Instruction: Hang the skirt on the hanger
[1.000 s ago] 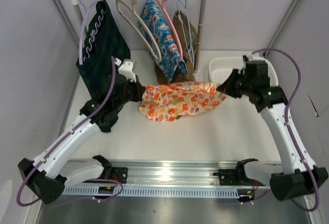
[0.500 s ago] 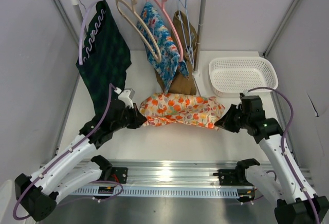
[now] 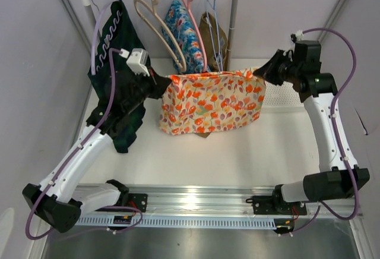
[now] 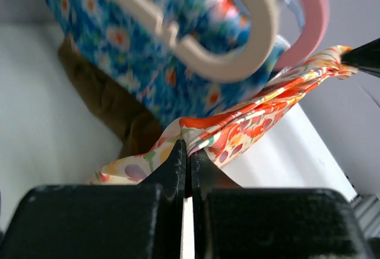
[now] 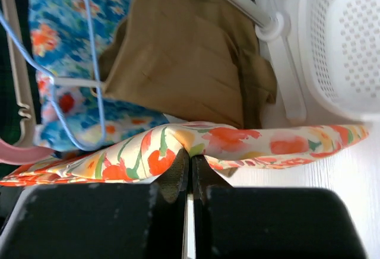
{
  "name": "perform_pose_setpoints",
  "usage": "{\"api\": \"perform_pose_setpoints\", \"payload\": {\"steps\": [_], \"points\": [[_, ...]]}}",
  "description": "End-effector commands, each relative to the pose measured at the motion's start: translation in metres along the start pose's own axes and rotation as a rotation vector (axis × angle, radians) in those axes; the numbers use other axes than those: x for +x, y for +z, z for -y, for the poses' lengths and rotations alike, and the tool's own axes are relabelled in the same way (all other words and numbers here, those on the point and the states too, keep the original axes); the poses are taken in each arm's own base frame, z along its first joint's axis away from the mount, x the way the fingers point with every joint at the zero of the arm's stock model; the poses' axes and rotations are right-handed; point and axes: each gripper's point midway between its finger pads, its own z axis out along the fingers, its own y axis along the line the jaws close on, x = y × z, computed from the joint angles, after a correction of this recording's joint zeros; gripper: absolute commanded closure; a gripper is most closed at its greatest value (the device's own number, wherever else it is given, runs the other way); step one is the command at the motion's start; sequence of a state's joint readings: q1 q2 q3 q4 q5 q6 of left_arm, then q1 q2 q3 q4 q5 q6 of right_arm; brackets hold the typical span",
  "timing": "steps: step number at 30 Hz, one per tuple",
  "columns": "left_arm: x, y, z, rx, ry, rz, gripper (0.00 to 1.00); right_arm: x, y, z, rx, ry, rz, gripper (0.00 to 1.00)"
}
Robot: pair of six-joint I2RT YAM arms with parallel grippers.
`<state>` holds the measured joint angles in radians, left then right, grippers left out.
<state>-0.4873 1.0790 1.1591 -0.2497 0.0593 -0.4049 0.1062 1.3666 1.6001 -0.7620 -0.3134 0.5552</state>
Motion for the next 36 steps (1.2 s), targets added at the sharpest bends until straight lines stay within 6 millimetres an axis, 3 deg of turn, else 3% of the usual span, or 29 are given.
{"api": "perform_pose_setpoints", "payload": {"steps": [1, 4, 6, 9, 10, 11, 12, 13, 14, 15, 16, 18, 19, 21, 22, 24, 25, 28, 32, 34, 36], "points": [[-0.056, -0.001, 0.016, 0.09, 0.091, 0.146, 1.0, -0.03, -0.002, -0.016, -0.057, -0.05, 0.052, 1.0], [-0.068, -0.003, 0.017, 0.111, 0.109, 0.176, 1.0, -0.037, -0.001, -0.019, -0.066, -0.061, 0.062, 1.0], [-0.064, -0.003, 0.015, 0.114, 0.104, 0.156, 1.0, -0.033, -0.004, -0.016, -0.058, -0.065, 0.059, 1.0], [-0.034, -0.004, 0.012, 0.132, 0.063, 0.08, 1.0, -0.005, 0.003, 0.005, -0.022, -0.04, 0.003, 1.0], [-0.002, 0.001, -0.002, 0.108, 0.036, 0.014, 1.0, 0.002, -0.005, 0.007, -0.026, -0.038, 0.006, 1.0], [0.003, -0.006, -0.001, 0.114, 0.018, 0.011, 1.0, 0.012, -0.006, 0.013, -0.015, -0.028, -0.006, 1.0], [0.013, -0.008, -0.003, 0.11, -0.013, -0.01, 1.0, 0.037, 0.001, 0.032, 0.018, 0.003, -0.062, 1.0], [0.049, -0.008, -0.016, 0.083, -0.044, -0.084, 1.0, 0.047, -0.007, 0.033, 0.013, 0.01, -0.062, 1.0], [0.056, -0.015, -0.014, 0.094, -0.067, -0.099, 1.0, 0.06, -0.008, 0.041, 0.027, 0.026, -0.086, 1.0], [0.07, -0.019, -0.016, 0.083, -0.109, -0.134, 1.0, 0.085, -0.005, 0.059, 0.061, 0.053, -0.137, 1.0], [0.107, -0.023, -0.026, 0.059, -0.138, -0.212, 1.0, 0.097, -0.006, 0.065, 0.067, 0.066, -0.155, 1.0], [0.128, -0.037, -0.034, 0.006, -0.191, -0.257, 1.0, 0.12, -0.015, 0.074, 0.083, 0.09, -0.186, 1.0], [0.156, -0.042, -0.045, -0.036, -0.215, -0.315, 1.0, 0.144, -0.017, 0.087, 0.108, 0.109, -0.228, 1.0], [0.182, -0.054, -0.055, -0.096, -0.275, -0.372, 1.0, 0.172, -0.017, 0.096, 0.133, 0.12, -0.28, 1.0], [0.193, -0.058, -0.059, -0.12, -0.294, -0.395, 1.0, 0.195, -0.016, 0.109, 0.167, 0.137, -0.328, 1.0], [0.202, -0.064, -0.06, -0.134, -0.328, -0.41, 1.0, 0.218, -0.018, 0.111, 0.178, 0.146, -0.361, 1.0], [0.216, -0.068, -0.063, -0.154, -0.348, -0.441, 1.0, 0.236, -0.017, 0.119, 0.197, 0.154, -0.389, 1.0], [0.237, -0.078, -0.056, -0.146, -0.404, -0.493, 1.0, 0.266, -0.021, 0.124, 0.232, 0.157, -0.431, 1.0], [0.259, -0.089, -0.05, -0.162, -0.414, -0.552, 1.0, 0.284, -0.028, 0.134, 0.279, 0.157, -0.453, 1.0], [0.269, -0.096, -0.047, -0.165, -0.402, -0.588, 1.0, 0.286, -0.035, 0.139, 0.309, 0.152, -0.45, 1.0], [0.277, -0.104, -0.043, -0.154, -0.385, -0.616, 0.93, 0.279, -0.04, 0.139, 0.315, 0.139, -0.424, 1.0]]}}
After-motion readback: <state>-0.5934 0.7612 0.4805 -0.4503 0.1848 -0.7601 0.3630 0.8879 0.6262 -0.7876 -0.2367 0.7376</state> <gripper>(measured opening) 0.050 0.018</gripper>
